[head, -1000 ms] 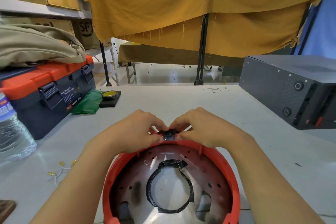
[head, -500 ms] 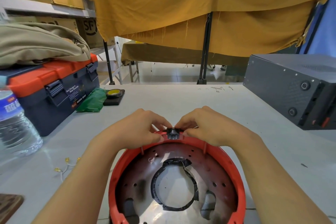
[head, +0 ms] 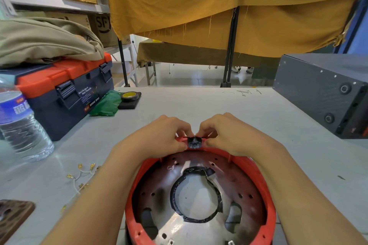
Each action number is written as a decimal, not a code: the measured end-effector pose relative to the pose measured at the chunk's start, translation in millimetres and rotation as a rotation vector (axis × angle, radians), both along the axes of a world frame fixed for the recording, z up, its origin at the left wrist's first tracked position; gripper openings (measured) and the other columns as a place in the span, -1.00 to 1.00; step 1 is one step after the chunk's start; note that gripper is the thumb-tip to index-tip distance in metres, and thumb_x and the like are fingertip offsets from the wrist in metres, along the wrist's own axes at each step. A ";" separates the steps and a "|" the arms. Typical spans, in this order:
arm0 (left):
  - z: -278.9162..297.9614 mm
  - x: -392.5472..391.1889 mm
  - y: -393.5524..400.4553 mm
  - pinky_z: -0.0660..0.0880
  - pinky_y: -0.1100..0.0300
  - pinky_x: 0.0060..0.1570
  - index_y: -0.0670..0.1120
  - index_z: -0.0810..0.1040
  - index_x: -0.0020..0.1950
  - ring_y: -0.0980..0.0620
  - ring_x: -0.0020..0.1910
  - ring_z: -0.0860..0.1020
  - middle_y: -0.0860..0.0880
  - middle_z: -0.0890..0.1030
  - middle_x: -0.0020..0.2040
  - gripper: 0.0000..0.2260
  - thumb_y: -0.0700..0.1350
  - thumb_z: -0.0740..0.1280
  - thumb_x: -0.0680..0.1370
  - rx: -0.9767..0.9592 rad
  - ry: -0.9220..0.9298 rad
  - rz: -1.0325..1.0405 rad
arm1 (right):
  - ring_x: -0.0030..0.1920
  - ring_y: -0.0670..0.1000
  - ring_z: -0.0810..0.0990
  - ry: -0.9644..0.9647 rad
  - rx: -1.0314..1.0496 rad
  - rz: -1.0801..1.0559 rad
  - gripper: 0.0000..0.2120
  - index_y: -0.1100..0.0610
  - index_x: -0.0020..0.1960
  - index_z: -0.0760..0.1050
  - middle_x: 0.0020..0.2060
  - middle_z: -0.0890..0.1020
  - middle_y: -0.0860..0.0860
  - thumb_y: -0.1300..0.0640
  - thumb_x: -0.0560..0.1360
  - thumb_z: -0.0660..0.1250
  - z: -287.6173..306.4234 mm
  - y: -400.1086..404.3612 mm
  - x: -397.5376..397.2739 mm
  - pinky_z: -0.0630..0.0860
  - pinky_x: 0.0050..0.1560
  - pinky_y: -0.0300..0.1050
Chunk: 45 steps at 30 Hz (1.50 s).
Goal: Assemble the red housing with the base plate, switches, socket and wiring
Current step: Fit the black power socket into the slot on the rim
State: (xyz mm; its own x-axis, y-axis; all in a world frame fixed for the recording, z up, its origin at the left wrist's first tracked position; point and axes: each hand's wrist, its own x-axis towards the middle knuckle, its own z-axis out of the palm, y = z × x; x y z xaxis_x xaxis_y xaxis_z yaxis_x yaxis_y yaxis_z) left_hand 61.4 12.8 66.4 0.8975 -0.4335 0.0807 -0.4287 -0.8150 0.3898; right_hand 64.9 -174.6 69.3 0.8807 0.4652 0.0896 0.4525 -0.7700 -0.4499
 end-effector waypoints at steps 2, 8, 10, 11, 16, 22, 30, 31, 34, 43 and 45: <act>-0.9 0.4 -0.8 0.48 0.21 0.00 0.11 0.59 0.01 0.10 -0.05 0.54 0.05 0.62 -0.05 -0.80 -0.11 0.37 0.43 0.006 0.001 0.001 | -0.05 0.01 0.59 -0.007 -0.001 0.000 -0.90 0.00 -0.07 0.61 -0.04 0.63 0.02 0.15 0.44 0.40 -1.5 0.2 0.3 0.54 0.04 -0.01; -3.3 0.3 -3.4 0.48 0.12 0.02 0.04 0.58 0.05 0.04 -0.03 0.53 0.01 0.61 -0.05 -0.78 -0.15 0.36 0.42 0.019 -0.028 -0.007 | -0.05 -0.02 0.60 0.016 0.012 0.012 -0.84 0.03 -0.03 0.61 -0.02 0.65 0.01 0.22 0.43 0.38 -3.3 -1.7 0.3 0.54 0.03 -0.03; -4.2 0.5 -3.4 0.48 0.12 0.02 0.03 0.58 0.06 0.03 -0.03 0.53 0.00 0.61 -0.04 -0.77 -0.17 0.35 0.43 0.015 -0.023 -0.005 | -0.05 -0.03 0.59 0.020 0.019 0.012 -0.82 0.03 -0.01 0.61 -0.01 0.64 0.00 0.23 0.43 0.37 -4.1 -2.3 0.2 0.54 0.04 -0.04; -4.7 0.7 -3.3 0.48 0.13 0.02 0.03 0.58 0.06 0.03 -0.03 0.54 0.00 0.61 -0.03 -0.77 -0.17 0.35 0.43 0.012 -0.021 -0.004 | -0.04 -0.03 0.59 0.019 0.022 0.013 -0.82 0.03 -0.01 0.60 -0.02 0.64 0.00 0.24 0.43 0.37 -4.8 -2.5 0.5 0.54 0.05 -0.03; -5.4 1.7 -1.2 0.49 0.12 0.04 0.04 0.57 0.11 0.01 0.00 0.55 -0.01 0.60 0.04 -0.76 -0.19 0.33 0.47 0.005 0.013 -0.003 | -0.04 0.00 0.59 0.018 0.024 0.012 -0.85 0.00 -0.08 0.59 -0.04 0.63 -0.02 0.23 0.43 0.38 -7.1 -1.5 3.8 0.54 0.03 0.01; -8.5 -3.9 6.2 0.32 0.28 -0.01 0.10 0.51 0.27 0.07 0.02 0.45 0.01 0.51 0.09 -0.65 -0.17 0.31 0.51 0.030 0.016 0.002 | -0.02 -0.07 0.49 0.019 0.047 -0.010 -0.75 -0.04 0.09 0.58 0.07 0.60 -0.05 0.23 0.48 0.34 -17.0 -7.7 1.0 0.39 0.02 -0.20; -13.5 -21.9 19.1 0.29 0.30 0.20 0.20 0.30 0.42 0.09 0.25 0.43 0.09 0.45 0.31 -0.50 -0.13 0.33 0.54 -0.121 0.129 0.025 | 0.28 -0.04 0.45 -0.022 0.109 -0.063 -0.58 -0.05 0.25 0.52 0.25 0.55 -0.09 0.35 0.53 0.20 -28.0 -14.6 -13.0 0.31 0.25 -0.26; -14.7 -26.2 22.7 0.34 0.30 0.20 0.17 0.32 0.41 0.10 0.23 0.46 0.08 0.47 0.30 -0.52 -0.14 0.33 0.54 -0.238 0.154 0.051 | 0.29 -0.04 0.45 -0.027 0.115 -0.067 -0.58 -0.04 0.25 0.52 0.25 0.54 -0.09 0.35 0.54 0.18 -28.5 -14.4 -14.4 0.30 0.26 -0.28; -17.7 -40.4 41.2 0.44 0.49 -0.04 0.07 0.50 0.25 0.21 0.11 0.54 0.09 0.57 0.17 -0.70 -0.19 0.32 0.55 -0.501 0.126 0.158 | 0.28 -0.01 0.46 -0.027 0.128 -0.099 -0.59 -0.03 0.26 0.52 0.26 0.54 -0.06 0.34 0.56 0.17 -30.3 -17.2 -18.2 0.31 0.25 -0.27; -37.9 -81.7 98.8 0.53 0.15 0.04 0.12 0.64 -0.01 0.17 -0.04 0.62 0.13 0.67 -0.06 -0.90 -0.04 0.35 0.53 -0.568 0.119 0.382 | 0.24 0.05 0.48 -0.052 0.143 -0.215 -0.56 -0.02 0.28 0.51 0.24 0.57 -0.01 0.36 0.54 0.13 -33.1 -23.6 -32.2 0.29 0.10 -0.31; -39.3 -85.7 94.3 0.54 0.15 0.01 0.12 0.62 0.04 0.19 -0.08 0.63 0.13 0.68 -0.06 -0.87 0.02 0.35 0.52 -0.585 0.143 0.358 | 0.28 0.05 0.45 -0.047 0.144 -0.232 -0.55 -0.01 0.30 0.49 0.27 0.54 -0.01 0.36 0.54 0.12 -32.6 -22.0 -34.9 0.27 0.14 -0.30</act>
